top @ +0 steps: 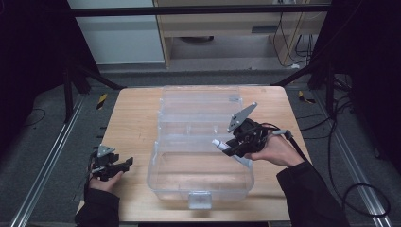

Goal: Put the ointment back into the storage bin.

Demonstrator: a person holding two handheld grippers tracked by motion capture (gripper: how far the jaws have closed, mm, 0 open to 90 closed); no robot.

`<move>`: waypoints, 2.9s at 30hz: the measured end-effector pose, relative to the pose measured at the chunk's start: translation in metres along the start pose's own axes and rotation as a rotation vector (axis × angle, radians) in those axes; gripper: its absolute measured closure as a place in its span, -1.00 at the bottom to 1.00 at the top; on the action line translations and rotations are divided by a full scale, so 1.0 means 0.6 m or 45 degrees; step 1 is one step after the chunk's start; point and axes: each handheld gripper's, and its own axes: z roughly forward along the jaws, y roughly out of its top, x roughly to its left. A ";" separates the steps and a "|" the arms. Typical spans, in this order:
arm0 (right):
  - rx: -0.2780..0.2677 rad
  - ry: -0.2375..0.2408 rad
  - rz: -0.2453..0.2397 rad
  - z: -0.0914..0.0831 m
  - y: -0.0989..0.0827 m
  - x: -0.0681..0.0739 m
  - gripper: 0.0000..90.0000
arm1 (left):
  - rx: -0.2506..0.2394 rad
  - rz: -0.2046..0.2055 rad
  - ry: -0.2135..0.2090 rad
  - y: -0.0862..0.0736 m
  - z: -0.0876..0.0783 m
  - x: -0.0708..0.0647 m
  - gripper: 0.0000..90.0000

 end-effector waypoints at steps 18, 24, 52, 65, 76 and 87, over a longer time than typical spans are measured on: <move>0.123 0.061 -0.124 0.059 -0.001 0.019 0.55 | -0.002 -0.001 0.000 0.000 -0.001 0.000 -0.21; 0.163 0.072 -0.147 0.078 -0.007 0.022 0.55 | 0.000 0.000 0.000 0.000 -0.001 0.000 -0.21; 0.303 0.102 -0.239 0.147 -0.024 0.035 0.55 | 0.002 0.005 0.001 0.000 0.000 0.000 -0.20; 0.378 0.114 -0.292 0.171 -0.030 0.037 0.55 | 0.006 0.006 0.001 0.000 0.000 0.000 -0.20; 0.428 0.148 -0.327 0.196 -0.035 0.039 0.55 | 0.005 0.008 0.001 0.000 0.000 0.001 -0.20; 0.507 0.133 -0.322 0.219 -0.042 0.036 0.55 | 0.005 0.008 0.000 0.000 0.000 0.001 -0.20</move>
